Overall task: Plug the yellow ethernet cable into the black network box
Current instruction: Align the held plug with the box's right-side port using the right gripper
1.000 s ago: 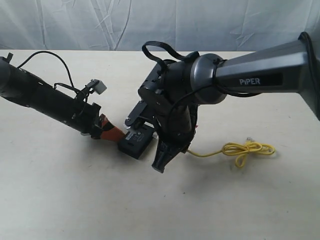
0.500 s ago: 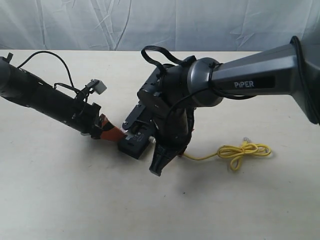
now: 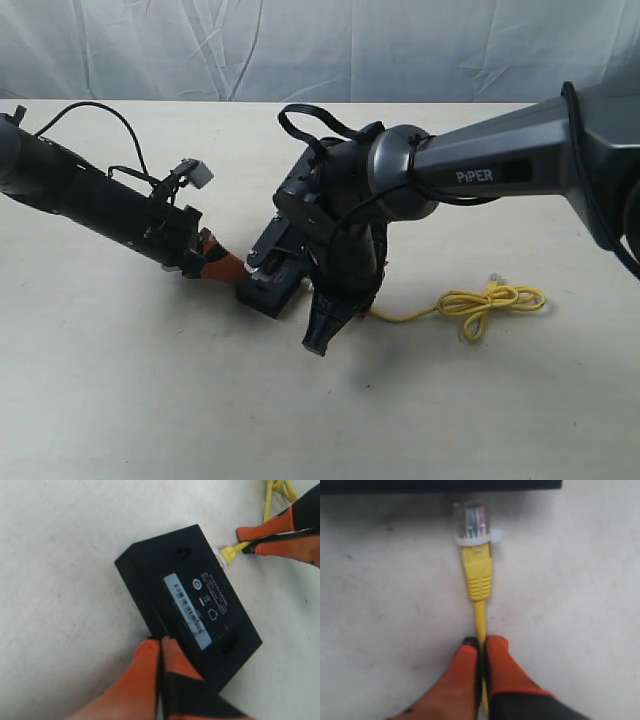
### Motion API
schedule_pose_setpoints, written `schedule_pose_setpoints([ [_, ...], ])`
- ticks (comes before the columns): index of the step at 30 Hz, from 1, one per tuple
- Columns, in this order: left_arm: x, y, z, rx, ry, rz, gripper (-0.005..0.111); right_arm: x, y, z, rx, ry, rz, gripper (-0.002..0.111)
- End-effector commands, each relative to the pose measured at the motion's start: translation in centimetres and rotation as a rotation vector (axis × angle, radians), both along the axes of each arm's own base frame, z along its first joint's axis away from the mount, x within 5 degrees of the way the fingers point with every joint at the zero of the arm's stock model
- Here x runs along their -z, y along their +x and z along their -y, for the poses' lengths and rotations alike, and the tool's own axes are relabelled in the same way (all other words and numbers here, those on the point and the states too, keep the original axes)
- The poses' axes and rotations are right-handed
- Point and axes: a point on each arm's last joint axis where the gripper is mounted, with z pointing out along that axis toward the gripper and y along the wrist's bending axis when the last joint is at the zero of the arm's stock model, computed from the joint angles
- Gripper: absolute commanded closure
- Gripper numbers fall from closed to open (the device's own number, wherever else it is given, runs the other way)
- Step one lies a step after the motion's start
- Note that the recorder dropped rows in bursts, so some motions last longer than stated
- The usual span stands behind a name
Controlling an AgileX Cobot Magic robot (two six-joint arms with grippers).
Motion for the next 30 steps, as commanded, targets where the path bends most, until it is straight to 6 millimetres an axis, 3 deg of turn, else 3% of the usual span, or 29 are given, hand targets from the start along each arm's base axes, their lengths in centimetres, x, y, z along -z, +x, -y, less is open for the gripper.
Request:
schedule_pose_setpoints([
  [1,0.56,-0.05,-0.02,0.009,0.021,0.003,0.107,0.19,0.36,0.02,-0.004,0.004,0.018,0.109],
  [19,0.60,-0.01,-0.04,0.006,0.025,0.006,0.107,0.16,0.90,-0.89,-0.042,0.099,0.075,0.109],
  [30,1.31,0.58,-0.61,-0.029,0.125,0.065,0.107,0.00,1.36,-0.62,-0.104,0.052,0.120,0.109],
])
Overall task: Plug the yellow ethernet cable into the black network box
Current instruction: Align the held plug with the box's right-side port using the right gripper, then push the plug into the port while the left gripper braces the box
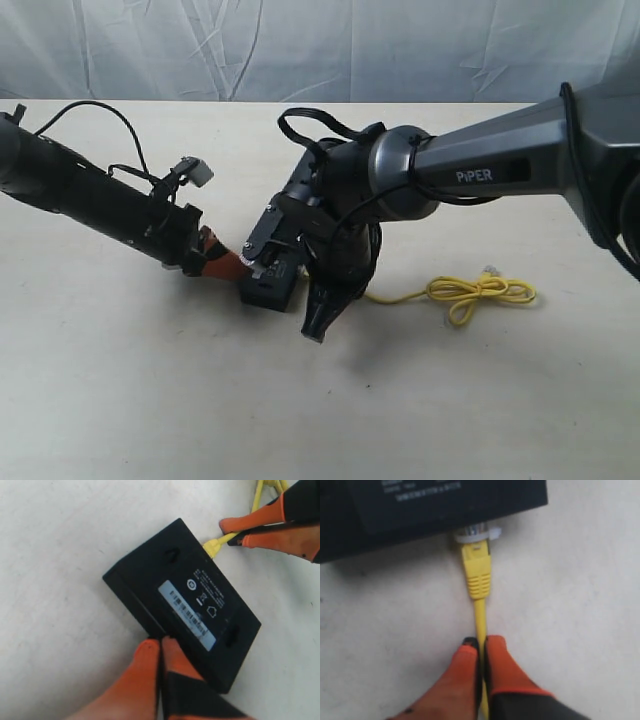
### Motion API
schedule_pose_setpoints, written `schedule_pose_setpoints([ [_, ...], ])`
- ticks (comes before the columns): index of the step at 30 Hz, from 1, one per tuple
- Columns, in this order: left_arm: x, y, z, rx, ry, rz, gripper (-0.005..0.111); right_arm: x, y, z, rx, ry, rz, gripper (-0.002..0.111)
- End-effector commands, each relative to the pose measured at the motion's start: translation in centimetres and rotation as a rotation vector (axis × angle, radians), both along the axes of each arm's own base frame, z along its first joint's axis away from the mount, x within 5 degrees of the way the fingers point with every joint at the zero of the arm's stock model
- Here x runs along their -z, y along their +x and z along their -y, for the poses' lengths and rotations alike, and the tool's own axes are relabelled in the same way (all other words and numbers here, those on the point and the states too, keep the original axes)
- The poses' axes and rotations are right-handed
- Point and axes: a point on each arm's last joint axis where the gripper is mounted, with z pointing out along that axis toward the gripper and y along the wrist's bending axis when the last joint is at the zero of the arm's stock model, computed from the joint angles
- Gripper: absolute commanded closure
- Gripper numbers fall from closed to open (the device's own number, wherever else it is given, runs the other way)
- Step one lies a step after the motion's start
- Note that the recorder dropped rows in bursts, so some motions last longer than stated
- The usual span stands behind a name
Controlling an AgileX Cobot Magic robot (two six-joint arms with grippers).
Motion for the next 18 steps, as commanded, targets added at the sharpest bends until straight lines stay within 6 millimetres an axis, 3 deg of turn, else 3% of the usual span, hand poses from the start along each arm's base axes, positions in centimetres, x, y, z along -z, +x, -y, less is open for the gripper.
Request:
schedule_pose_setpoints([
  [1,1.15,0.45,-0.55,-0.023,0.110,0.056,0.107,-0.03,0.44,-0.05,-0.036,-0.001,0.034,0.109],
  [18,1.13,0.03,-0.54,0.038,0.104,0.056,0.107,-0.19,0.91,-0.32,-0.152,-0.011,0.080,0.109],
])
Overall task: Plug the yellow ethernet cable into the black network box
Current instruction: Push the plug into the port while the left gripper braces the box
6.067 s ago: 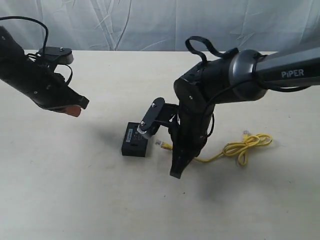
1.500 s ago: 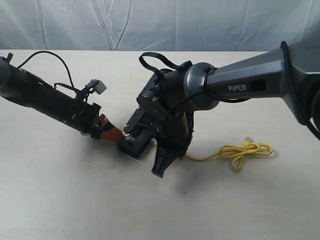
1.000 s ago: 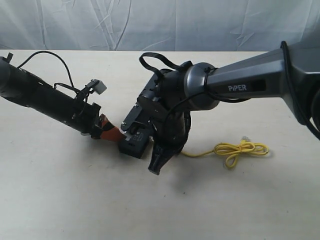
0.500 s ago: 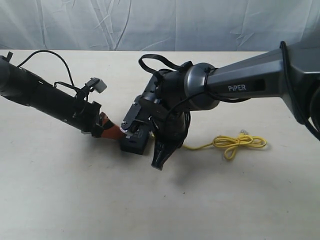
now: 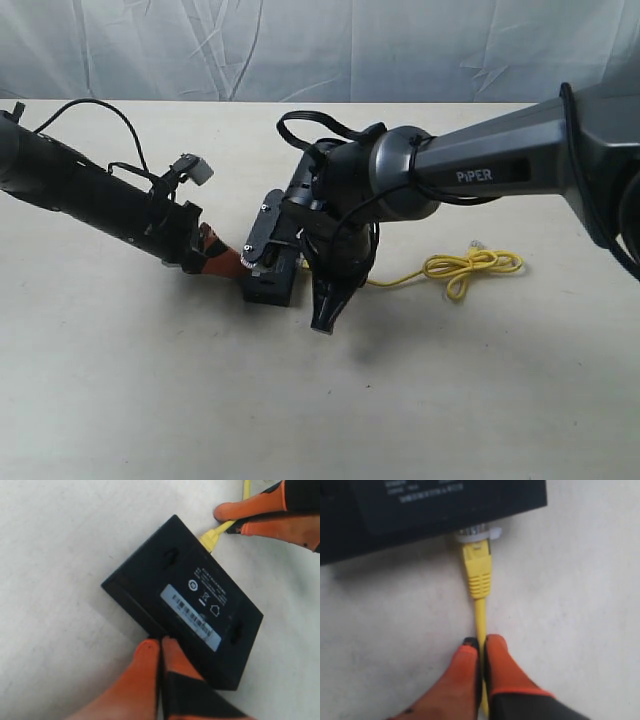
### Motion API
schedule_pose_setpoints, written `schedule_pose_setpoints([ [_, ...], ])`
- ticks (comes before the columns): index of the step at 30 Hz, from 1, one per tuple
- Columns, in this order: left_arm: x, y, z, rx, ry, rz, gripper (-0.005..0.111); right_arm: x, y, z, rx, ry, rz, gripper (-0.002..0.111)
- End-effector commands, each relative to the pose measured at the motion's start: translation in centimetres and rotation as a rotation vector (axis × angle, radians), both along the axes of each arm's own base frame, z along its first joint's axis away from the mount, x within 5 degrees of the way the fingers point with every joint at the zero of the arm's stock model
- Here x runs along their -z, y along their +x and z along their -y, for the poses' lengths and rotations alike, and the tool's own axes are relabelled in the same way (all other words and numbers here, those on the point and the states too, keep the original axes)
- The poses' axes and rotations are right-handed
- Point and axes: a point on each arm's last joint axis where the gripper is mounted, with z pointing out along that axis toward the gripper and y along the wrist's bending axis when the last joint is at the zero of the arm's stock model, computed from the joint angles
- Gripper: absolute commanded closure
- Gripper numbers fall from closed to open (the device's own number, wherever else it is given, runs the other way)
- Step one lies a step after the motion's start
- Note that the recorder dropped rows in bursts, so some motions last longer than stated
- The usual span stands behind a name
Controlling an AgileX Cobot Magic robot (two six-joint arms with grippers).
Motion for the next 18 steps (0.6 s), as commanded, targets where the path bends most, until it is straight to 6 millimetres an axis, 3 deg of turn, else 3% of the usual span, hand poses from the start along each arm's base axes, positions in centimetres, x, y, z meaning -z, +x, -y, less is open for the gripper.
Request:
schedule_pose_setpoints([
  [1,1.14,-0.25,-0.56,0.048,0.095,0.026,0.107,-0.18,0.27,-0.30,-0.039,0.020,0.021,0.109],
  [18,1.96,-0.24,-1.46,0.009,0.232,-0.017,0.107,-0.40,0.02,0.11,-0.039,-0.023,-0.004,0.109],
])
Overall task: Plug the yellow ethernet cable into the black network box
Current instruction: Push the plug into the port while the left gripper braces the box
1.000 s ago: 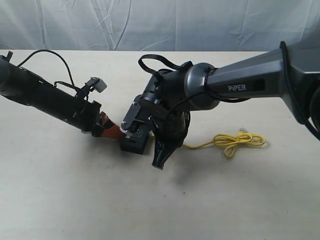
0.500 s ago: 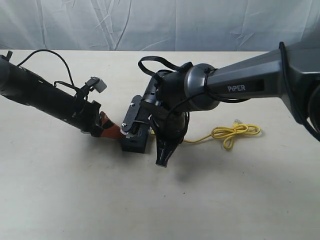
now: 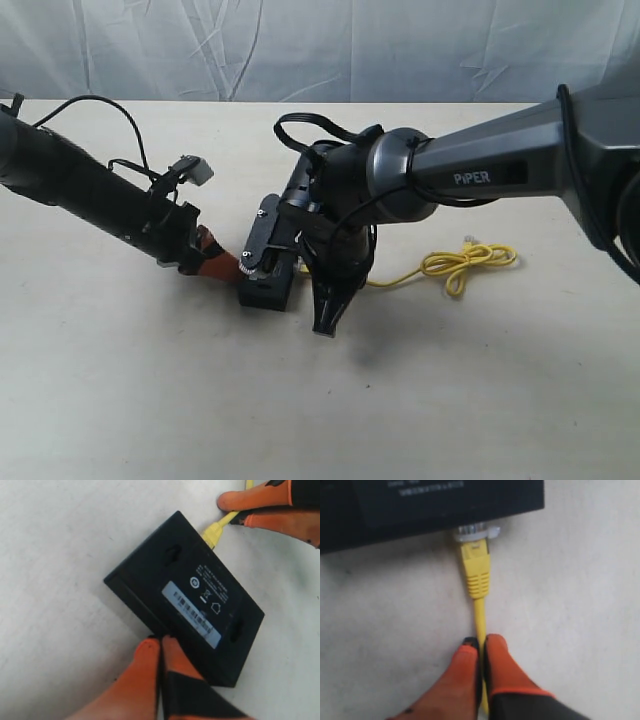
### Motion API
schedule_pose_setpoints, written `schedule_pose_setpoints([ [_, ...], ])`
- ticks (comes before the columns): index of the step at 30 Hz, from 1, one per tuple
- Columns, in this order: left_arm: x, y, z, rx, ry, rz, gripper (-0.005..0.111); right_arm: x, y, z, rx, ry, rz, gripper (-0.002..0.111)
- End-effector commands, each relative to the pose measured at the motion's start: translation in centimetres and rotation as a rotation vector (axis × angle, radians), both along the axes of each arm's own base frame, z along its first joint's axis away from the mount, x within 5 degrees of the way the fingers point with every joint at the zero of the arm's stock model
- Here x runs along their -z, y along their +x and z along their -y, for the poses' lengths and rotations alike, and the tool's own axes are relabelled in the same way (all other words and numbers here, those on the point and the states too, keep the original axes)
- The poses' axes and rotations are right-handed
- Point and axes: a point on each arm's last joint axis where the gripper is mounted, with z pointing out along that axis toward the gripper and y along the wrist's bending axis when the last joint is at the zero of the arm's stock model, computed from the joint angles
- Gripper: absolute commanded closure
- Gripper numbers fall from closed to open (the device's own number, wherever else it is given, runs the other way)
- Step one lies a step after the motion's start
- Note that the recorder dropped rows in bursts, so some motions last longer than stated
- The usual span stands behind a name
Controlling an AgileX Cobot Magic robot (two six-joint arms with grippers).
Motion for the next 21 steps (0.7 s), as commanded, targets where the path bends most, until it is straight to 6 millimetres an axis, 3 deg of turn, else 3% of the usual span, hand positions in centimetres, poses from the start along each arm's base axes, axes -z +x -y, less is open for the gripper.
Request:
schedule_pose_setpoints([
  [1,2.14,0.03,-1.23,0.004,0.186,0.048,0.107,-0.49,0.04,0.06,0.000,-0.001,0.004,0.109],
  [9,2.04,0.39,-1.34,-0.029,0.204,0.073,0.107,-0.49,0.06,0.02,-0.001,0.002,0.005,0.109],
  [21,2.14,0.40,-0.44,0.020,0.070,0.128,0.107,-0.49,0.11,-0.19,-0.006,0.026,0.011,0.109],
])
